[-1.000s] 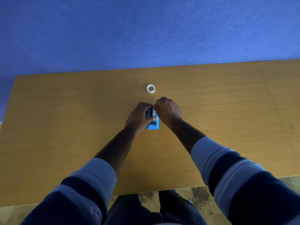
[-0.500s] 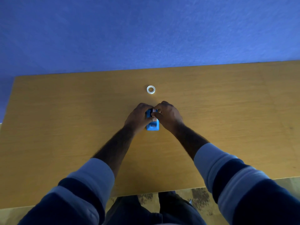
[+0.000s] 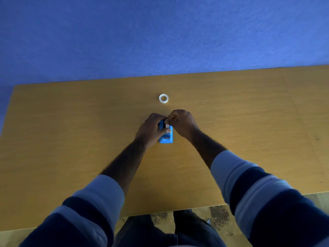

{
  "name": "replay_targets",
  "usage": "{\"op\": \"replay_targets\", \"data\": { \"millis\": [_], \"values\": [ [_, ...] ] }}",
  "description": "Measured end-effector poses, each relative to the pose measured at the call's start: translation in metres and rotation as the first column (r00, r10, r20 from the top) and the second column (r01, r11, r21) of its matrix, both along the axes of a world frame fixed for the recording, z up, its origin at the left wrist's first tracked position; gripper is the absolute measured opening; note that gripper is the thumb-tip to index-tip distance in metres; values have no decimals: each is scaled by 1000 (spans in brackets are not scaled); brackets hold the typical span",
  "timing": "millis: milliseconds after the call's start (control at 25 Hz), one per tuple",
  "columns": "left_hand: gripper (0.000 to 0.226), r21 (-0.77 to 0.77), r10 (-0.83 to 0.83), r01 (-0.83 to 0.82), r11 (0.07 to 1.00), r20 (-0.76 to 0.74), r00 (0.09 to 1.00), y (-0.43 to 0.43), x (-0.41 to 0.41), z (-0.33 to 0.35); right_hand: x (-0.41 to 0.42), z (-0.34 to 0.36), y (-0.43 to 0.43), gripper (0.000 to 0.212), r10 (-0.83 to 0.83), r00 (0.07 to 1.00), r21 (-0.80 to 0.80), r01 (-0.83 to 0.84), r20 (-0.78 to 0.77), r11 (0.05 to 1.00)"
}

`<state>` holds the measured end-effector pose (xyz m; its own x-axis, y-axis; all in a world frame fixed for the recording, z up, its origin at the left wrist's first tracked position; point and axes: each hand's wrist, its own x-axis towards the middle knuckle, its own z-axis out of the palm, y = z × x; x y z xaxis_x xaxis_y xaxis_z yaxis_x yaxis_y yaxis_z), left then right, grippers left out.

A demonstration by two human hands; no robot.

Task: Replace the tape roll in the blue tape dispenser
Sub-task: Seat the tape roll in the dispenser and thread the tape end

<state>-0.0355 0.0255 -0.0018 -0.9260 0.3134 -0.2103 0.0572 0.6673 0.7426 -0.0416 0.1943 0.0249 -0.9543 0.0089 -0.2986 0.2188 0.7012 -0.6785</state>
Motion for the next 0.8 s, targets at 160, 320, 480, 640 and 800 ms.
{"op": "replay_targets", "data": {
  "millis": [160, 320, 480, 640, 800],
  "values": [
    [53, 46, 28, -28, 999, -14, 1000, 0, 8, -1, -1, 1, -1, 10, -47, 999, -53, 47, 5, 997],
    [47, 20, 20, -20, 1000, -30, 999, 1, 6, -2, 1, 0, -3, 13, -24, 999, 4, 24, -35, 1000],
    [46, 33, 9, -9, 999, -7, 1000, 0, 3, -2, 17, -4, 2, 20, 103, 987, 87, -93, -125, 992],
    [48, 33, 11, -11, 999, -7, 1000, 0, 2, -4, 25, -6, 5, 23, 168, 972, 142, -144, -168, 979],
    [48, 29, 14, -14, 999, -4, 1000, 0, 2, -3, 10, 0, 0, 17, 135, 980, 153, -113, -148, 982]
  ]
}}
